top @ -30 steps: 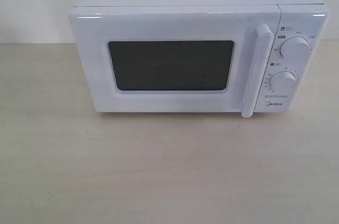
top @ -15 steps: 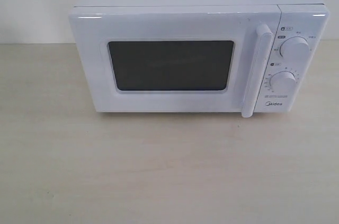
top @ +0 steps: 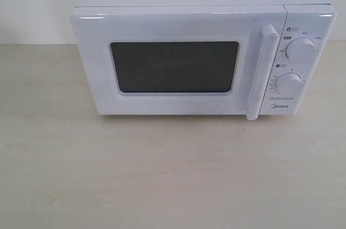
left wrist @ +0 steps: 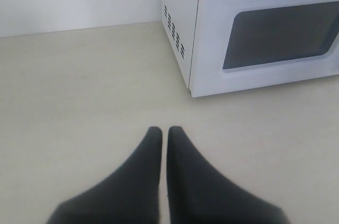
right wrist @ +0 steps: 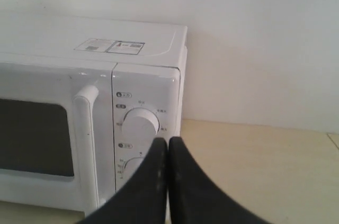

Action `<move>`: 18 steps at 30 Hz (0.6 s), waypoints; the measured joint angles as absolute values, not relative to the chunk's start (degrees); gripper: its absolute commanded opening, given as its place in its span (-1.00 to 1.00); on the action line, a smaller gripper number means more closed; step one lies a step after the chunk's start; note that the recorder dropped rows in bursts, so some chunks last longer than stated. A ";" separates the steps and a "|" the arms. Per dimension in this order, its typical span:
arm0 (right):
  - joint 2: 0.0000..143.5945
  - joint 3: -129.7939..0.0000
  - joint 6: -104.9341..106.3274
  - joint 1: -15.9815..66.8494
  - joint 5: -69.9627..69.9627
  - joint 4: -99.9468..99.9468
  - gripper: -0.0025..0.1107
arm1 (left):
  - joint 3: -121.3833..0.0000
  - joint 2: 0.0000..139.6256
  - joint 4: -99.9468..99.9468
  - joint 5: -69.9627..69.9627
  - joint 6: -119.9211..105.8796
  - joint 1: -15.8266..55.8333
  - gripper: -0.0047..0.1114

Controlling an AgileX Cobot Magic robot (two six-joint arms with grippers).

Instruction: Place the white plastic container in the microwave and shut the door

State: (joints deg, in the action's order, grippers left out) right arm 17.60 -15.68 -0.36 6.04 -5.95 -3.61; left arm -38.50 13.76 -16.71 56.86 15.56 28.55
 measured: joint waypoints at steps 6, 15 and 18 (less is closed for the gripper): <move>6.14 -15.68 1.59 5.86 -17.56 -1.93 -0.96 | -38.50 13.76 -16.71 56.86 15.56 28.55 -0.84; 0.35 -5.37 2.77 5.86 -15.76 -1.59 -0.96 | -38.50 13.76 -16.71 56.86 15.56 28.55 -0.84; 0.35 -2.67 1.85 5.86 -15.29 -1.59 -0.96 | -38.50 13.76 -16.71 56.86 15.56 28.55 -0.84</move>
